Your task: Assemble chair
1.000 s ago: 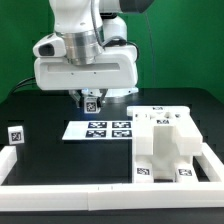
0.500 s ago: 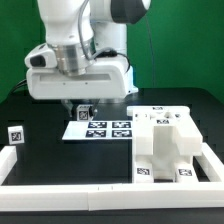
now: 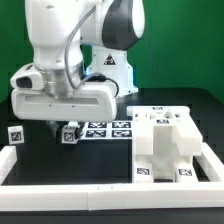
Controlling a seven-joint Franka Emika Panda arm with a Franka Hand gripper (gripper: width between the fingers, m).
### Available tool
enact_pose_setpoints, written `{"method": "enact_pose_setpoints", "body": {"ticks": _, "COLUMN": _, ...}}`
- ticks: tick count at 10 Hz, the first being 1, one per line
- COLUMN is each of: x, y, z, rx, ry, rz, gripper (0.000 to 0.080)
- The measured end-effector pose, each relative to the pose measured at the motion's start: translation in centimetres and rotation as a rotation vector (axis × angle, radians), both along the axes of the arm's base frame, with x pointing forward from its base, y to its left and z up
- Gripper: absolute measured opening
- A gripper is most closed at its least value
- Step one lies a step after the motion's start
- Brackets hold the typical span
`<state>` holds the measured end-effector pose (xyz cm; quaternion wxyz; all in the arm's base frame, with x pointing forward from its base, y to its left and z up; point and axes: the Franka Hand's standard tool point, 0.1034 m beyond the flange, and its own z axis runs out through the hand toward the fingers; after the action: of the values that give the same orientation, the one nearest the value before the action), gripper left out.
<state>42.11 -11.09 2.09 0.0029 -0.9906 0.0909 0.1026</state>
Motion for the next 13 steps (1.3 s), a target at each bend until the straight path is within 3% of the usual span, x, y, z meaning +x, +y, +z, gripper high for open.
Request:
{"method": "enact_pose_setpoints", "body": {"ticks": 3, "x": 0.2, "y": -0.3, "z": 0.1, "rx": 0.005, "ry": -0.004, "rz": 0.022, "gripper": 0.0284}}
{"method": "enact_pose_setpoints", "body": {"ticks": 4, "x": 0.1, "y": -0.3, "z": 0.1, "rx": 0.005, "ry": -0.004, "rz": 0.022, "gripper": 0.047}}
{"method": "enact_pose_setpoints", "body": {"ticks": 5, "x": 0.1, "y": -0.3, "z": 0.1, "rx": 0.005, "ry": -0.003, "rz": 0.022, "gripper": 0.0593}}
{"method": "enact_pose_setpoints", "body": {"ticks": 7, "x": -0.1, "y": -0.4, "z": 0.1, "rx": 0.005, "ry": -0.004, "rz": 0.031, "gripper": 0.0634}}
{"method": "enact_pose_setpoints", "body": {"ticks": 10, "x": -2.2, "y": 0.2, "z": -1.1, "rx": -0.034, "ry": -0.034, "rz": 0.054, "gripper": 0.0649}}
{"method": "enact_pose_setpoints", "body": {"ticks": 13, "x": -2.2, "y": -0.3, "z": -1.0, "rx": -0.047, "ry": -0.058, "rz": 0.052, "gripper": 0.0649}}
